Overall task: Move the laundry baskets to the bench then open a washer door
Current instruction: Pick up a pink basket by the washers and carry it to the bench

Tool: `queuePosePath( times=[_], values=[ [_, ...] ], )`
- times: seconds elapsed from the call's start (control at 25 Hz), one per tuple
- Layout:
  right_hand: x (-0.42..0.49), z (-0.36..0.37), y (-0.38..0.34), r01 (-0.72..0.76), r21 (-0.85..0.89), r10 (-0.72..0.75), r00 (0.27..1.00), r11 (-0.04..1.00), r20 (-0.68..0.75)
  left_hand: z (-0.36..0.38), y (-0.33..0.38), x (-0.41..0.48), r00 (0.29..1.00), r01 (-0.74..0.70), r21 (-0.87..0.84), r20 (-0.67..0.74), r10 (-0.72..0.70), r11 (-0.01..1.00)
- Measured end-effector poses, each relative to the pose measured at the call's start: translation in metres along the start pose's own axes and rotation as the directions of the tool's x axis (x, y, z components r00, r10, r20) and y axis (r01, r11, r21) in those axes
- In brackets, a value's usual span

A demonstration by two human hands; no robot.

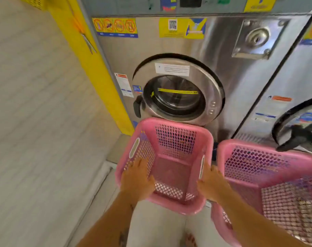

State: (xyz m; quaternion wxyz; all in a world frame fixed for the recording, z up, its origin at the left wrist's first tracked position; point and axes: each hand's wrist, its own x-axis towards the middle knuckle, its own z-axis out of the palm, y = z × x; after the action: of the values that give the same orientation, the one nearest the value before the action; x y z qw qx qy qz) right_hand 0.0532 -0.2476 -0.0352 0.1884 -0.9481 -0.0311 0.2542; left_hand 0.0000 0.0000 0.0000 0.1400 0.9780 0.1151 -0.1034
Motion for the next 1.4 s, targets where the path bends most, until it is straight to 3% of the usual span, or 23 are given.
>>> queuePosePath(
  times=[0.16,0.4,0.56,0.8,1.04,1.24,1.4],
  values=[
    [0.05,0.024,0.006,-0.069,0.066,0.079,0.986,0.995,-0.15,0.029,-0.029,0.076,0.997,-0.013,0.007,-0.08,0.013,1.0],
    [0.096,0.072,0.011,-0.201,0.091,0.218,0.942,0.975,-0.255,0.083,-0.096,0.156,0.981,-0.081,0.134,-0.166,0.103,0.988],
    [0.103,0.086,0.007,-0.258,-0.032,0.226,0.894,0.966,-0.387,0.104,-0.137,0.177,0.955,-0.184,0.171,-0.201,0.217,0.968],
    [0.104,0.097,0.006,-0.33,-0.161,0.236,0.873,0.93,-0.427,0.115,-0.149,0.18,0.924,-0.267,0.083,-0.259,0.28,0.96],
    [0.067,0.12,-0.011,-0.266,-0.116,0.202,0.899,0.957,-0.388,0.116,-0.176,0.128,0.958,-0.173,0.17,-0.199,0.206,0.97],
    [-0.012,0.19,-0.024,-0.139,0.016,0.136,0.924,0.99,-0.357,0.127,-0.226,0.032,0.968,-0.057,0.176,-0.229,0.097,0.983],
    [-0.064,0.227,-0.012,-0.061,0.069,0.079,0.952,0.996,-0.295,0.152,-0.247,-0.052,0.985,0.041,0.15,-0.169,-0.015,0.988]
  ],
)
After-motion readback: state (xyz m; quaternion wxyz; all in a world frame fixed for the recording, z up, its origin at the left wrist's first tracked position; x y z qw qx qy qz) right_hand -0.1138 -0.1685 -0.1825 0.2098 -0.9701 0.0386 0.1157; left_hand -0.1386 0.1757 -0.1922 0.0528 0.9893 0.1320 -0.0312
